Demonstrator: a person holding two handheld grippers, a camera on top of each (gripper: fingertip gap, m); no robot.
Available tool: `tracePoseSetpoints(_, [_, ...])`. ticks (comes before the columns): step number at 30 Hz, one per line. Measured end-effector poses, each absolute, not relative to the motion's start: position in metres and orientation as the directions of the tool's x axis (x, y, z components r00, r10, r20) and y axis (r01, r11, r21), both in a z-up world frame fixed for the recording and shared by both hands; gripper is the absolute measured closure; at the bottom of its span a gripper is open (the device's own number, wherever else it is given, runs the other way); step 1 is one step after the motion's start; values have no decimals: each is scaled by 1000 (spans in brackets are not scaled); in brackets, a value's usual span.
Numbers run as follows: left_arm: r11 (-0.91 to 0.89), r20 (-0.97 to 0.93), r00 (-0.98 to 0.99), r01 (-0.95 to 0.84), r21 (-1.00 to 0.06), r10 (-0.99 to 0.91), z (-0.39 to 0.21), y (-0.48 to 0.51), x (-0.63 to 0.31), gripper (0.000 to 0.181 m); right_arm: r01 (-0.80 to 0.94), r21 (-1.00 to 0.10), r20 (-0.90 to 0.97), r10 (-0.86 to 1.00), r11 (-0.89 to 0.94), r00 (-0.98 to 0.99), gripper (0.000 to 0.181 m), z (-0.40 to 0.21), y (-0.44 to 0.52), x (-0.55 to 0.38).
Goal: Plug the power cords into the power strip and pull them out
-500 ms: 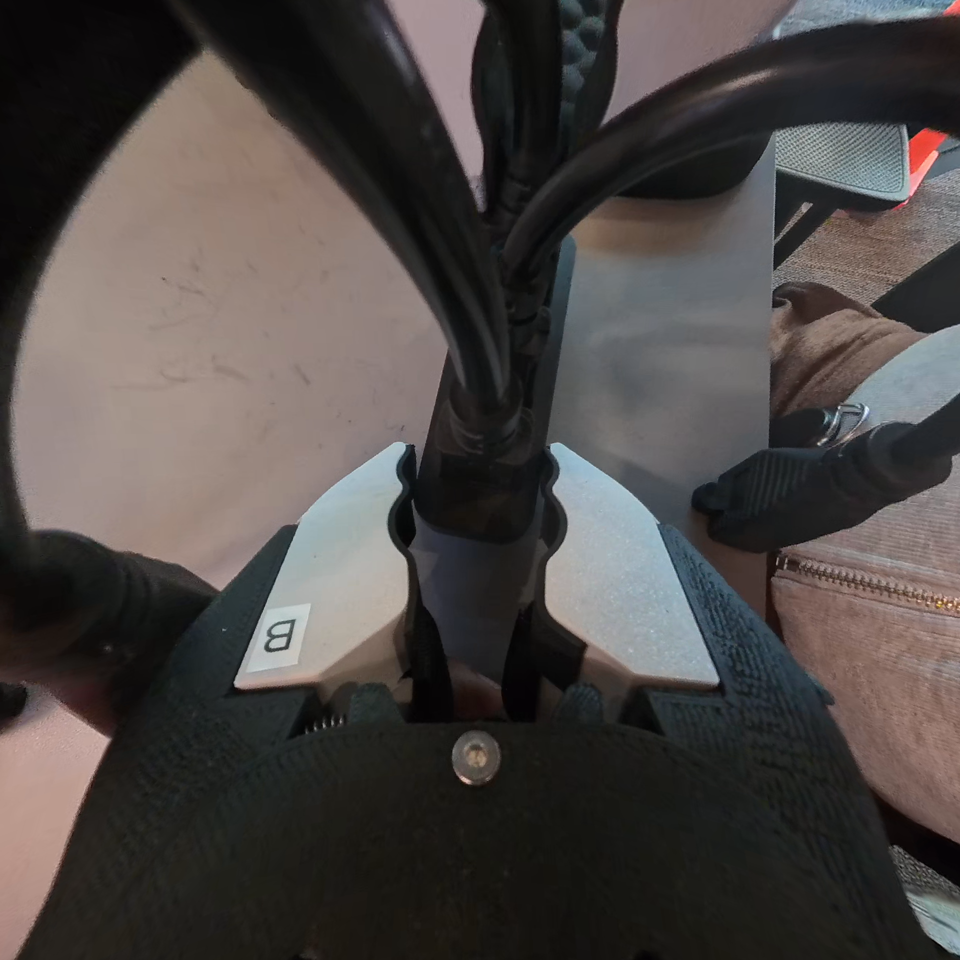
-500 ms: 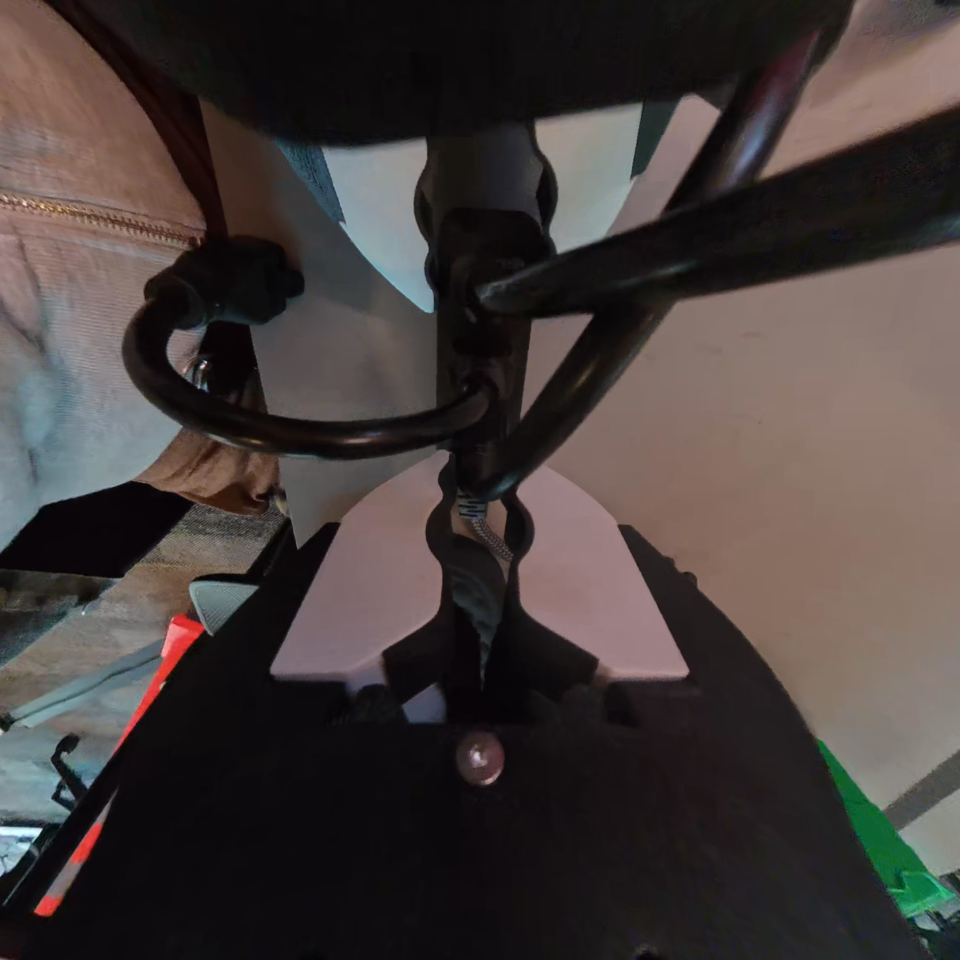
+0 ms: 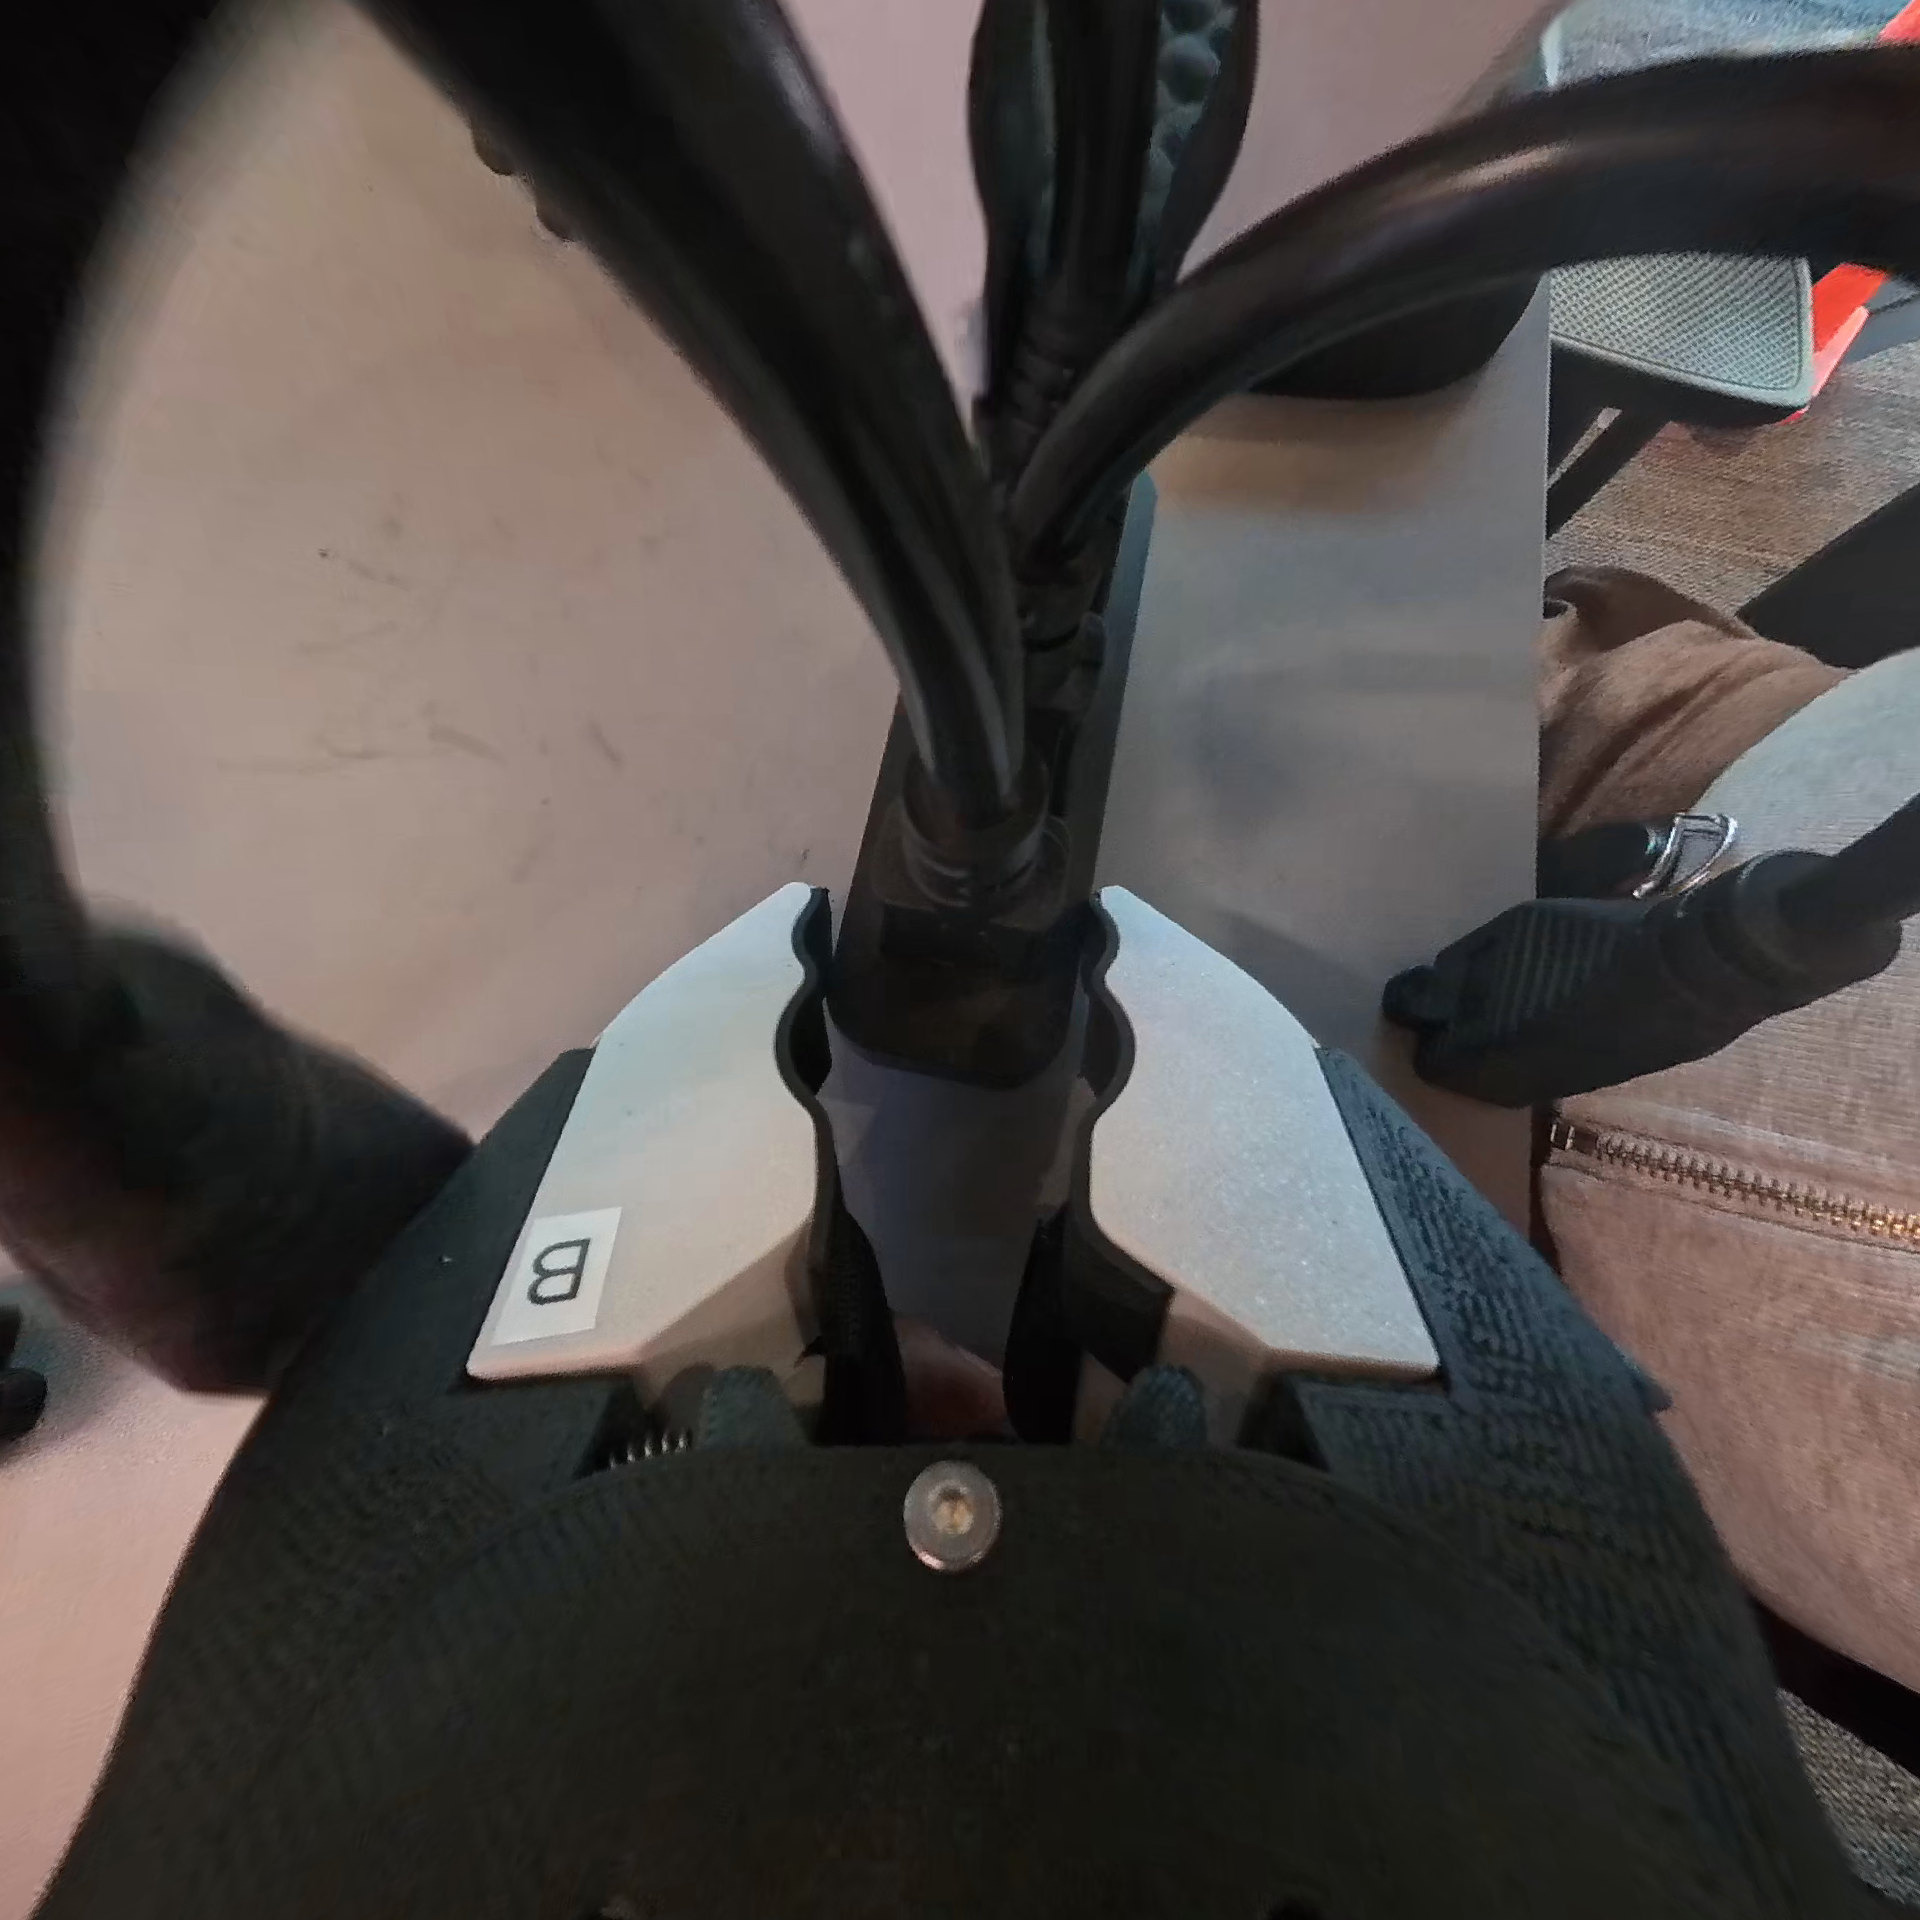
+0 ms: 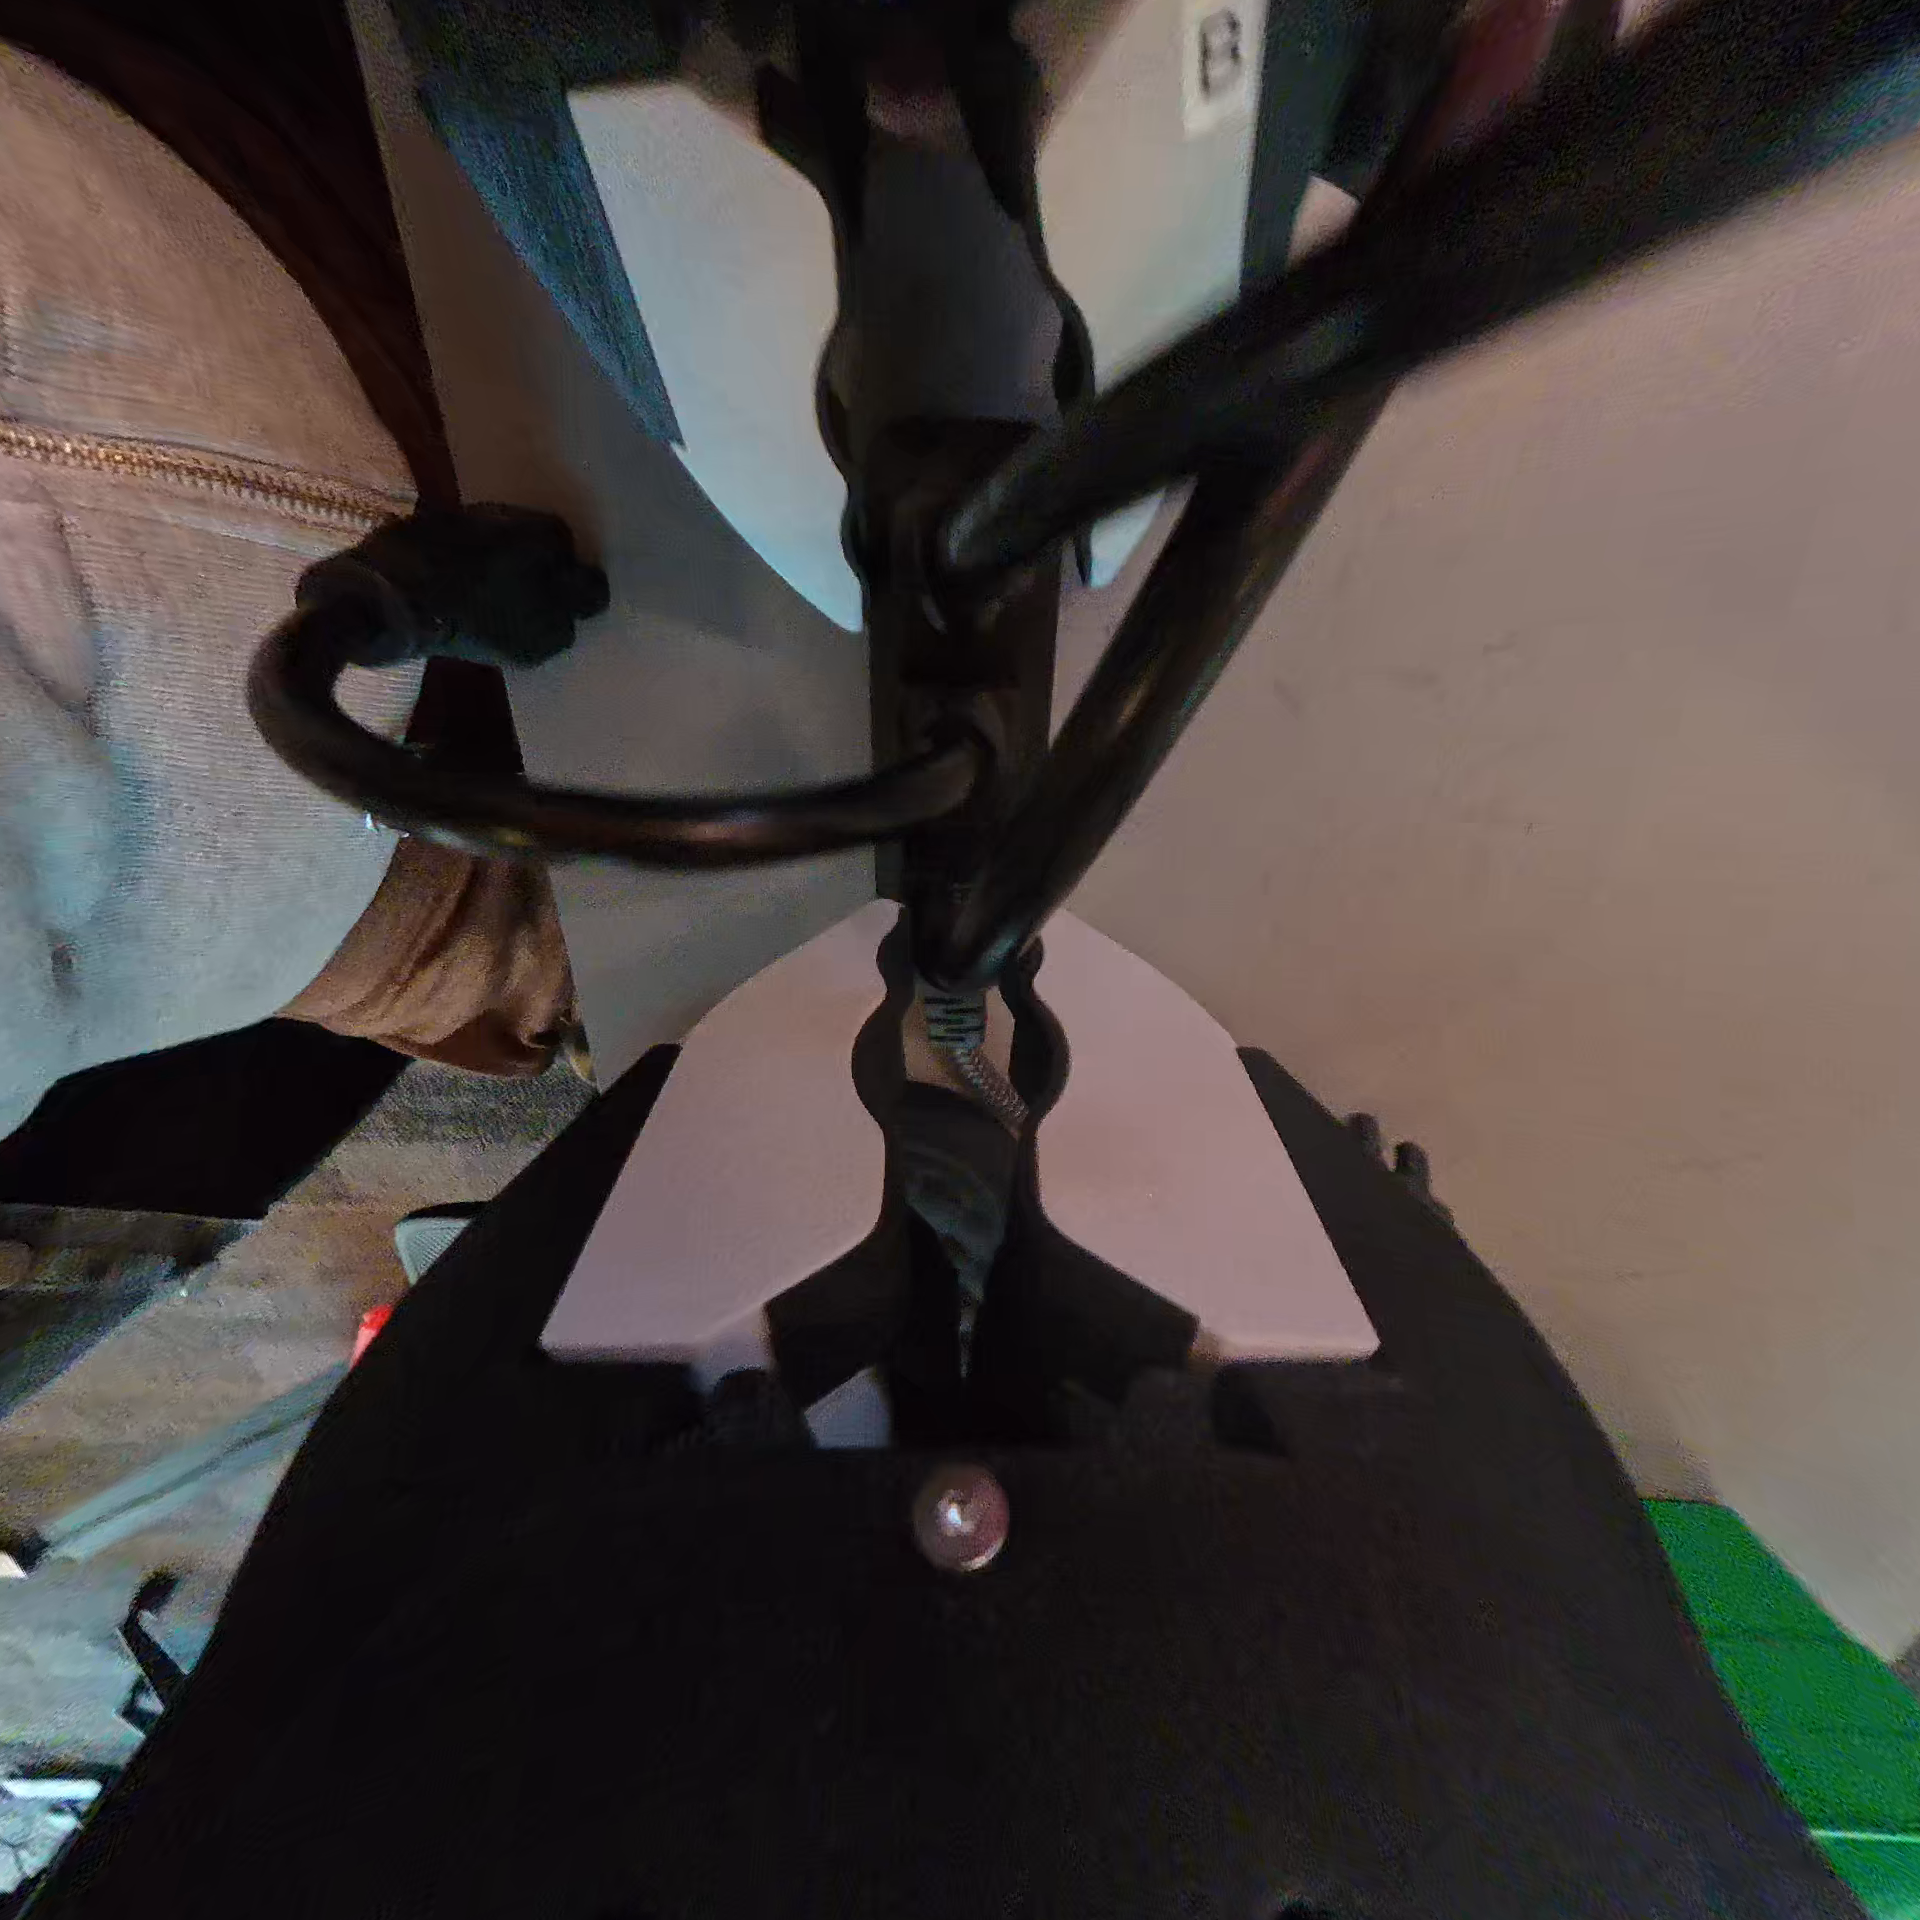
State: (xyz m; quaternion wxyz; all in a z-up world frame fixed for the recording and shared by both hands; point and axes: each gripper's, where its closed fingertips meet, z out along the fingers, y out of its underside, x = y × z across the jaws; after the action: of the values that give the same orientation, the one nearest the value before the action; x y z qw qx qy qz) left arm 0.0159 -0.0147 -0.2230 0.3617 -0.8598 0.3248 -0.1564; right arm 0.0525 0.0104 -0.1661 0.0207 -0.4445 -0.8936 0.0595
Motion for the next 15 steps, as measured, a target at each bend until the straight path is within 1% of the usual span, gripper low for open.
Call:
tracePoseSetpoints(1, [-525, 34, 737, -448, -723, -675, -223, -15, 17, 135, 804, -138, -34, 808, 579, -588, 164, -166, 12, 54])
tracePoseSetpoints(3, [-527, 35, 737, -448, -722, -674, -223, -15, 17, 135, 798, -119, -61, 798, 591, -600, 165, -167, 10, 49])
tracePoseSetpoints(5, [-531, 39, 742, -442, -723, -670, -223, -15, 15, 135, 781, -106, -32, 783, 615, -621, 165, -168, 6, 46])
tracePoseSetpoints(6, [-530, 35, 741, -444, -723, -670, -223, -15, 15, 135, 786, -118, -19, 790, 607, -613, 165, -169, 7, 48])
tracePoseSetpoints(9, [-527, 36, 736, -448, -722, -676, -223, -15, 17, 135, 809, -133, -65, 809, 573, -584, 165, -170, 9, 50])
tracePoseSetpoints(11, [-527, 36, 738, -447, -723, -674, -223, -15, 16, 135, 787, -107, -45, 788, 607, -614, 165, -171, 7, 49])
tracePoseSetpoints(13, [-527, 36, 737, -447, -723, -675, -223, -15, 16, 135, 794, -116, -30, 797, 596, -603, 165, -171, 8, 51])
tracePoseSetpoints(15, [-527, 37, 738, -446, -723, -674, -223, -15, 16, 135, 806, -127, -61, 807, 577, -587, 165, -172, 9, 50])
